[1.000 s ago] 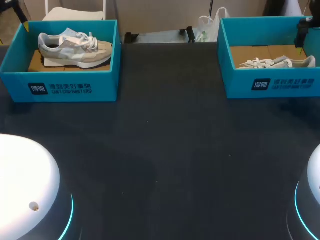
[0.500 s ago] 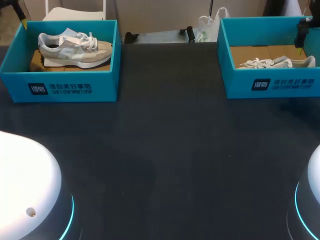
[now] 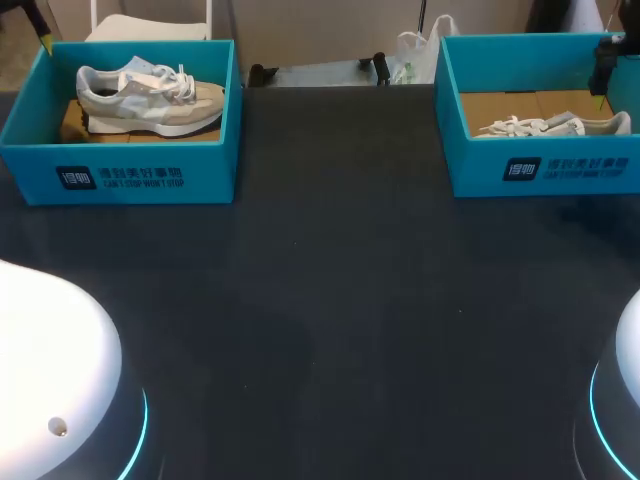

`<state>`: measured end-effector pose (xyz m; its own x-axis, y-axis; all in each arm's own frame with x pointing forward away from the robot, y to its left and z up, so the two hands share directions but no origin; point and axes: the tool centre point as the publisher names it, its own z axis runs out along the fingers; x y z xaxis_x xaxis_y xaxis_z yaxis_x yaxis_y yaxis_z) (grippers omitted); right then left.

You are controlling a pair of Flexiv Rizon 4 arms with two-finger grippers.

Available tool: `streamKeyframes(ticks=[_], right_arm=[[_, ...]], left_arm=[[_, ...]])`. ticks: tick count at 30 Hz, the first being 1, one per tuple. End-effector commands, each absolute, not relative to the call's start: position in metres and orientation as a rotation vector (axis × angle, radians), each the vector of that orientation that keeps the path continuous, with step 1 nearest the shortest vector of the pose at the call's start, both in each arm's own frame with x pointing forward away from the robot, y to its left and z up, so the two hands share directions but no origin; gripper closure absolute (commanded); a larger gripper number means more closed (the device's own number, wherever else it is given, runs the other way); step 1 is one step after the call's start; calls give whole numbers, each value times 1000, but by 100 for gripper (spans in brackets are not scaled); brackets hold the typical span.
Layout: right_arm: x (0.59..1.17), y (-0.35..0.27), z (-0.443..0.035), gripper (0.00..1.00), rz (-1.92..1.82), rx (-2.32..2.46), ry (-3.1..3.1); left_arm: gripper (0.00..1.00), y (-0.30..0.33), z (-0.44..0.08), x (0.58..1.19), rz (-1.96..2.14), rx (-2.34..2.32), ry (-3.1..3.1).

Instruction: Take the shoe out of the shoebox, open the shoe tongue, remove and reinsert the insole, then place the shoe into the shoebox

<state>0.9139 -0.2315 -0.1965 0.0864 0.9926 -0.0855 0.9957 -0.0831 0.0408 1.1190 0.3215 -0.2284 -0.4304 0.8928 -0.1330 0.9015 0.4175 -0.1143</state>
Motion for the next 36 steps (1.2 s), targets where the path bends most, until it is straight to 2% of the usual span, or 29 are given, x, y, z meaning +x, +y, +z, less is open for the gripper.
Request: streamKeyframes(ticks=[1, 8, 20, 36], right_arm=[[913, -231, -197, 0, -53, 2249, 2062], [913, -231, -197, 0, -53, 2249, 2062], [913, -231, -197, 0, -53, 2249, 2062], [913, -231, -197, 0, -53, 2249, 2062]], left_arm=[[0, 320, -241, 1129, -247, 1723, 2549], [0, 306, -259, 1151, -230, 1957, 2372], [0, 305, -260, 1156, -174, 1965, 2382], [0, 280, -307, 1210, -95, 2131, 2172]])
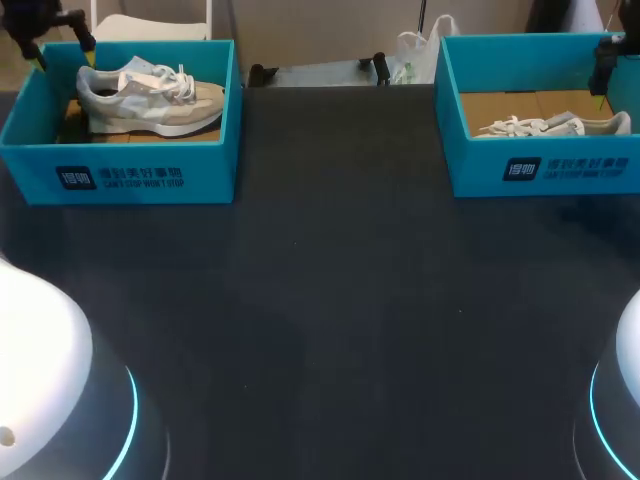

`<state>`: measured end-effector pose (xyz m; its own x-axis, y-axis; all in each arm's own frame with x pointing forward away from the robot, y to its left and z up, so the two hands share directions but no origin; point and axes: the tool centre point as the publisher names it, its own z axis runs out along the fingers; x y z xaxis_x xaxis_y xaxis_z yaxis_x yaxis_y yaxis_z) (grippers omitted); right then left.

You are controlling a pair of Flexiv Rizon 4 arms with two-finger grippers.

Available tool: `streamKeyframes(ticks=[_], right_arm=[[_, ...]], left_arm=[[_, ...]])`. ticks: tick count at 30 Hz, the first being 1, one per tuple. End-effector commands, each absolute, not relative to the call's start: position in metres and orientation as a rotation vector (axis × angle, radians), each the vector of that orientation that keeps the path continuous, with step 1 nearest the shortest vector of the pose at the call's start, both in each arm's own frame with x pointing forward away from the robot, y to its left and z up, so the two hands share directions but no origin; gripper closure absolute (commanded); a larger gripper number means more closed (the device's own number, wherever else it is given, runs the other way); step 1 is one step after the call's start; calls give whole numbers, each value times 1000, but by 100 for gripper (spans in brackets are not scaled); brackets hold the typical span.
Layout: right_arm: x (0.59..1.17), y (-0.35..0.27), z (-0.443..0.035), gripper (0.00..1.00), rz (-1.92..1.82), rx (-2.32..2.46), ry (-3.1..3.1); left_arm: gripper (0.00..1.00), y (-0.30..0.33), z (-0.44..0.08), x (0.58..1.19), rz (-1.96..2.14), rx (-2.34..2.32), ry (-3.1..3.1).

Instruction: Take the shoe out of the shoebox, open the shoe tongue, remove and reinsert the insole, then place the shoe into the shoebox

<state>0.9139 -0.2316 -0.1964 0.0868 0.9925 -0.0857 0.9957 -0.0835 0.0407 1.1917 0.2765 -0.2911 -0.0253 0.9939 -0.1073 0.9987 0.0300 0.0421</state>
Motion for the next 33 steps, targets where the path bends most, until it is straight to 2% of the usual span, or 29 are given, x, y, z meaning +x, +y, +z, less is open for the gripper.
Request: streamKeyframes(ticks=[1, 29, 30, 32, 33], right_arm=[[913, -231, -197, 0, -53, 2249, 2062], [913, -231, -197, 0, -53, 2249, 2062], [913, -231, -197, 0, -53, 2249, 2062], [913, -231, -197, 0, -53, 2249, 2062], [913, -231, -197, 0, -53, 2249, 2062]], left_arm=[[0, 280, -308, 1212, -97, 2131, 2172], [0, 275, -378, 1208, -111, 2195, 2220], [1, 275, -380, 1208, -101, 2195, 2224], [11, 275, -383, 1209, -101, 2192, 2231], [12, 276, -385, 1210, -100, 2191, 2235]])
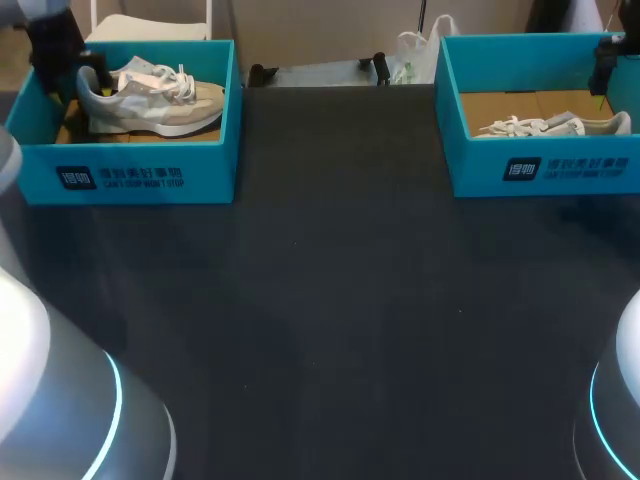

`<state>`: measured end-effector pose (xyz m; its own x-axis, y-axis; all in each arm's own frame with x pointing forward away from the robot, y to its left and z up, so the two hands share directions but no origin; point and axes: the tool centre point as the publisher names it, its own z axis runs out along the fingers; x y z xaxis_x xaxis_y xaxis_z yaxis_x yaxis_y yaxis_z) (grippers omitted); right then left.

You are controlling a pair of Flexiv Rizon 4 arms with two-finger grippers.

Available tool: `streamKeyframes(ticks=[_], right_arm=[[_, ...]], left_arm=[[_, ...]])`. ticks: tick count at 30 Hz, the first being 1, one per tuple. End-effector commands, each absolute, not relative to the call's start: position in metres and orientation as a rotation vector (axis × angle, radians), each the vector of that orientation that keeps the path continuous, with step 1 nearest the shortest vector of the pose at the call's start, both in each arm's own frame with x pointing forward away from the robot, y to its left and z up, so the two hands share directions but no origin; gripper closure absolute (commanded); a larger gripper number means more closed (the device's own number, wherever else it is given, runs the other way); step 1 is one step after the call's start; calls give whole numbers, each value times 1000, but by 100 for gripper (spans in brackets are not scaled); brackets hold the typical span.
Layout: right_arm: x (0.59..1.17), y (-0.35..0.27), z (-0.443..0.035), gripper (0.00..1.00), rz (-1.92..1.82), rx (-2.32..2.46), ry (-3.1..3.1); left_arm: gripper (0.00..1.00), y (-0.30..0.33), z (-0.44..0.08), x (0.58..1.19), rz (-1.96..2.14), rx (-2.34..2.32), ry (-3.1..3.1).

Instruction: Take the shoe out of the shoebox, open the shoe tongue, remove and reinsert the insole, then place the shoe into the shoebox

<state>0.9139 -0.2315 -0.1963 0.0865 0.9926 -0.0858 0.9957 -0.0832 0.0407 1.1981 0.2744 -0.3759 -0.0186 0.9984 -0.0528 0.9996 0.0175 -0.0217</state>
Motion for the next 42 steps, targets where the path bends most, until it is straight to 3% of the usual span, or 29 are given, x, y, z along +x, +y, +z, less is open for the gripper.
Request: streamKeyframes(ticks=[1, 5, 8, 10, 11, 12, 26, 42], right_arm=[[913, -231, -197, 0, -53, 2249, 2062], [913, -231, -197, 0, -53, 2249, 2062], [913, -231, -197, 0, -53, 2249, 2062], [913, -231, -197, 0, -53, 2249, 2062], [913, -231, -197, 0, -53, 2249, 2062], [913, -231, -197, 0, -53, 2249, 2062], [913, -231, -197, 0, -53, 2249, 2062], [913, -231, -197, 0, -53, 2249, 2062]], left_arm=[[15, 276, -386, 1210, -93, 2188, 2239], [20, 278, -389, 1213, -97, 2176, 2254], [40, 279, -389, 1215, -97, 2164, 2262], [61, 280, -389, 1216, -96, 2159, 2266], [76, 280, -388, 1217, -95, 2158, 2268], [99, 280, -388, 1217, -92, 2156, 2271], [100, 291, -375, 1215, -87, 2139, 2301], [100, 299, -299, 1204, -30, 2081, 2264]])
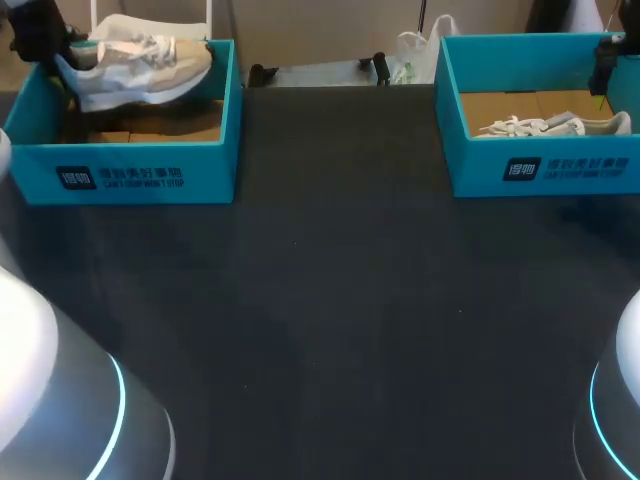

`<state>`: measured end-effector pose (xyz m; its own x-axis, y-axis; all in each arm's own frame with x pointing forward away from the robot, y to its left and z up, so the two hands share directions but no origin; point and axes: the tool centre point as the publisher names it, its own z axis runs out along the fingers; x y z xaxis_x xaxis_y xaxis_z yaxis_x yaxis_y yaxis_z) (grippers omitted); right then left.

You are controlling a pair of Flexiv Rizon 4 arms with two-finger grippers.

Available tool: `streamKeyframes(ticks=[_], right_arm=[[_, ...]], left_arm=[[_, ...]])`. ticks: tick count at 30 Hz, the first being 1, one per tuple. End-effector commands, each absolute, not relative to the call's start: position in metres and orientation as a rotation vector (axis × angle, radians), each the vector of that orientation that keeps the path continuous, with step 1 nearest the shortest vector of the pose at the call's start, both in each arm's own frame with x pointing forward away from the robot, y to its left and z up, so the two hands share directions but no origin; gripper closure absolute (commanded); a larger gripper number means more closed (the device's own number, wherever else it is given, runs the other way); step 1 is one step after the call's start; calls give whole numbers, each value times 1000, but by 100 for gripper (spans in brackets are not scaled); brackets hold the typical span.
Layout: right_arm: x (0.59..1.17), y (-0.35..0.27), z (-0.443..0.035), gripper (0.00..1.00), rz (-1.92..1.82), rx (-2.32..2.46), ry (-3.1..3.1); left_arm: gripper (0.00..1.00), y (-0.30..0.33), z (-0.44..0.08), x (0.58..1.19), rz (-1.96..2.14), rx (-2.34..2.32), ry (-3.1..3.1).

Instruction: Take the shoe out of the shoebox, open the shoe tongue, remove and reinsert the insole, then place the shoe into the shoebox

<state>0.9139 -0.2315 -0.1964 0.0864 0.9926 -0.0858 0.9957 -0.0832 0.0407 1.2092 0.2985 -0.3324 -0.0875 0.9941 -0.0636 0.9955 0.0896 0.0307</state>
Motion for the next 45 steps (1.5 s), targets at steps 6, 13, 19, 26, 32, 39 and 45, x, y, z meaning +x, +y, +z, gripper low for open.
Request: streamKeyframes(ticks=[6, 13, 19, 26, 32, 39, 45], right_arm=[[913, -231, -197, 0, -53, 2249, 2062], [913, -231, -197, 0, -53, 2249, 2062], [913, -231, -197, 0, -53, 2249, 2062], [913, -231, -197, 0, -53, 2249, 2062], [913, -231, -197, 0, -53, 2249, 2062], [913, -231, -197, 0, -53, 2249, 2062], [913, -231, -197, 0, -53, 2249, 2062]], left_arm=[[100, 294, -265, 1202, 14, 2063, 2233], [100, 294, -223, 1194, 58, 2048, 2256], [100, 290, -179, 1155, 87, 2034, 2247], [100, 269, -147, 1090, 148, 2047, 2233], [100, 241, -135, 1018, 168, 2018, 2244], [100, 207, -133, 951, 188, 1973, 2255], [100, 178, -141, 915, 273, 1898, 2242]])
